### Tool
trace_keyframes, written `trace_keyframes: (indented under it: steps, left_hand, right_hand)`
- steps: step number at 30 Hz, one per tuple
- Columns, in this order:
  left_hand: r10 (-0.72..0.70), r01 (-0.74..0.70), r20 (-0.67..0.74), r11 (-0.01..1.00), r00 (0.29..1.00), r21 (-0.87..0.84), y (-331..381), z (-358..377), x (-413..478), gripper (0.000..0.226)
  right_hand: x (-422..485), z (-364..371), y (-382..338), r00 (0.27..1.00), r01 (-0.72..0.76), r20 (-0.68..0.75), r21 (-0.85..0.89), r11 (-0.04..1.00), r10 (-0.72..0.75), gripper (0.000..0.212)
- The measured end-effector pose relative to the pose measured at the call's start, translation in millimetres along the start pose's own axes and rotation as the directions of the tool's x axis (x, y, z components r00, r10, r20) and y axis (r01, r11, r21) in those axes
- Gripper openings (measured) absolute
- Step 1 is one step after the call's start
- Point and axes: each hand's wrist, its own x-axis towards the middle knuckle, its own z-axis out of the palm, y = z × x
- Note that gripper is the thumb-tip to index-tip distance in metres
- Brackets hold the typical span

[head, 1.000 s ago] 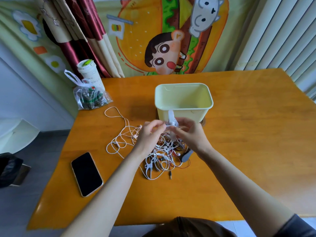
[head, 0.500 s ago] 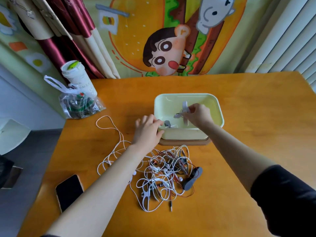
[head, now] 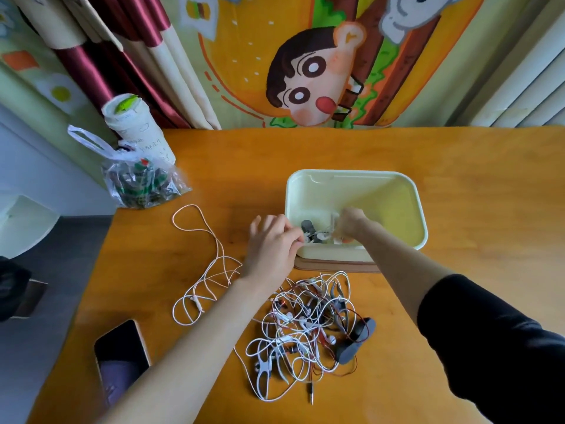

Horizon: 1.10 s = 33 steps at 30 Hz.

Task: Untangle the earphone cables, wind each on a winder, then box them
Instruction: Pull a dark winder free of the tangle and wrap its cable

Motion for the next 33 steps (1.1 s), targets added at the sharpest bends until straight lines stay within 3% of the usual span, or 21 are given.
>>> trace_keyframes:
  steps: [5, 7, 10, 12, 14, 16, 18, 20, 23, 24, 30, 32, 33]
  left_hand:
    - [0.000, 0.000, -0.011, 1.000, 1.000, 0.000, 0, 1, 0, 0.006]
    - [0.004, -0.004, 0.000, 1.000, 1.000, 0.006, 1, -1, 1, 0.002]
    - [-0.002, -0.003, 0.082, 0.998, 0.997, 0.061, 4, -5, 1, 0.013]
    - [0.024, -0.029, 0.051, 0.995, 0.998, 0.096, 6, -7, -3, 0.018]
    - [0.033, -0.030, -0.043, 0.996, 0.999, 0.078, 5, -7, -12, 0.026]
    - [0.022, -0.018, -0.086, 0.999, 0.996, 0.043, 1, -4, -31, 0.028]
    - [0.000, 0.000, -0.012, 1.000, 1.000, 0.007, -3, 4, -57, 0.023]
    - [-0.073, 0.072, 0.198, 0.997, 0.978, 0.010, -4, 12, -86, 0.019]
    - [-0.150, 0.125, 0.465, 0.989, 0.872, 0.083, -4, 28, -121, 0.036]
    - [-0.171, 0.132, 0.512, 0.985, 0.842, 0.112, -3, 31, -128, 0.040]
    - [-0.232, 0.212, 0.480, 0.972, 0.846, 0.097, -2, 32, -137, 0.014]
    - [-0.256, 0.266, 0.450, 0.963, 0.856, 0.042, -3, 28, -136, 0.014]
    - [-0.262, 0.289, 0.424, 0.957, 0.867, 0.000, -2, 26, -135, 0.015]
  right_hand:
    - [5, 3, 4, 1.000, -0.004, -0.014, 0.066, 0.998, 0.005, 0.041]
    - [2, 0, 5, 0.999, 0.005, -0.048, 0.139, 0.990, 0.001, 0.034]
    - [-10, -9, 6, 0.986, 0.091, -0.164, 0.308, 0.947, -0.041, 0.030]
    - [-31, -11, 1, 0.911, 0.254, -0.403, 0.390, 0.885, -0.085, 0.032]
    - [-60, -5, -5, 0.744, 0.493, -0.656, 0.412, 0.766, -0.126, 0.027]
    - [-92, 13, -6, 0.605, 0.651, -0.773, 0.346, 0.675, -0.187, 0.021]
    - [-114, 46, 2, 0.554, 0.691, -0.784, 0.245, 0.680, -0.280, 0.016]
    - [-123, 83, 11, 0.578, 0.658, -0.730, 0.154, 0.737, -0.364, 0.020]
    - [-120, 126, 20, 0.794, 0.506, -0.421, 0.059, 0.861, -0.438, 0.038]
    - [-118, 136, 22, 0.836, 0.469, -0.328, 0.014, 0.883, -0.439, 0.045]
    - [-118, 141, 15, 0.877, 0.307, -0.317, -0.209, 0.928, -0.362, 0.026]
    - [-120, 140, 10, 0.849, 0.328, -0.347, -0.243, 0.913, -0.398, 0.036]
    - [-124, 140, 5, 0.832, 0.390, -0.354, -0.175, 0.904, -0.428, 0.043]
